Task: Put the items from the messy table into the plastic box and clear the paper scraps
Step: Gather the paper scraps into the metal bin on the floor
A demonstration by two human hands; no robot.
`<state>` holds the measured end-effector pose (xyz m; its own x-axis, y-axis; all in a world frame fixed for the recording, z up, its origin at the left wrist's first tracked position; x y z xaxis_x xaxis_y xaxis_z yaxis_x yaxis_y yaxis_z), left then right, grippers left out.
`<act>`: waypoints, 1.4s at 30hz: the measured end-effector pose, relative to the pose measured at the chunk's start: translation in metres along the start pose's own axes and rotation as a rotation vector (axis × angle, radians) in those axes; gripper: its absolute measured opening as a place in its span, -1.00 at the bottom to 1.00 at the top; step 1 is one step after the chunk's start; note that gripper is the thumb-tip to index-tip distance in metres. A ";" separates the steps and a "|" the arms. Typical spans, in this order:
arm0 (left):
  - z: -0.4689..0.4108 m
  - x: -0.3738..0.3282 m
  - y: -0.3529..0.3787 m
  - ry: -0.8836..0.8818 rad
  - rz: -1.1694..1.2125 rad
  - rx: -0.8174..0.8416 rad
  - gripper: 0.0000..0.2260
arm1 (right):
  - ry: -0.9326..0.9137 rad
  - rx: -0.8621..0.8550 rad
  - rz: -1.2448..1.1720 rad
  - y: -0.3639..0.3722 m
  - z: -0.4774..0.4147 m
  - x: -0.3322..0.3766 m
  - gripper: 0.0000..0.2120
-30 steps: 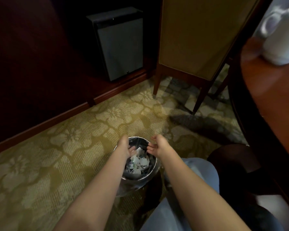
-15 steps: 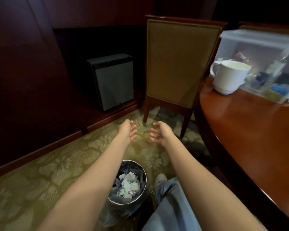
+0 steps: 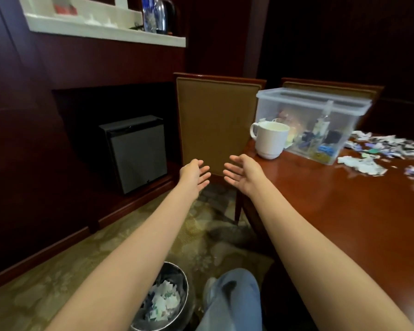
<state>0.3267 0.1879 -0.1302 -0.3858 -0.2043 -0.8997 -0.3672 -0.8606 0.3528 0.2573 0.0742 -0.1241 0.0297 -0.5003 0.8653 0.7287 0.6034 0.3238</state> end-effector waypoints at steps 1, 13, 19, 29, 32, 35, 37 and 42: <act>0.004 -0.002 0.011 0.006 0.002 0.022 -0.68 | -0.014 -0.010 -0.015 -0.009 0.003 0.008 -0.69; 0.054 0.028 0.145 -0.050 -0.057 0.339 -0.68 | -0.163 -0.241 -0.121 -0.143 0.053 0.066 -0.65; 0.087 0.061 0.205 -0.090 -0.141 0.478 -0.67 | -0.203 -0.384 -0.167 -0.217 0.086 0.078 -0.66; 0.151 0.127 0.291 -0.106 -0.394 0.709 -0.67 | -0.307 -0.697 -0.122 -0.328 0.156 0.092 -0.66; 0.166 0.135 0.315 0.105 -0.582 0.792 -0.69 | -0.324 -0.831 -0.104 -0.361 0.177 0.096 -0.69; 0.199 0.150 0.343 0.401 -0.829 1.059 -0.63 | -0.381 -1.055 0.125 -0.395 0.203 0.103 -0.72; 0.228 0.168 0.354 0.646 -1.047 1.282 -0.50 | -0.420 -1.248 0.429 -0.411 0.229 0.110 -0.71; 0.255 0.198 0.367 0.949 -1.378 1.439 -0.19 | -0.248 -1.457 0.997 -0.449 0.260 0.115 -0.65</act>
<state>-0.1000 -0.0497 -0.1130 0.8302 -0.4337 -0.3502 -0.3377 0.1085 -0.9350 -0.2441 -0.0922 -0.0706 0.8022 -0.1448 0.5793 0.4626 -0.4626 -0.7563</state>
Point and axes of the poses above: each hand's wrist, its own z-axis away from the middle knuckle, its own y-axis out of the palm, x = y × z, the point moved 9 cm from there along -z, towards the middle knuckle, and after that the axes turned 5 degrees about y, right-handed, at the moved point
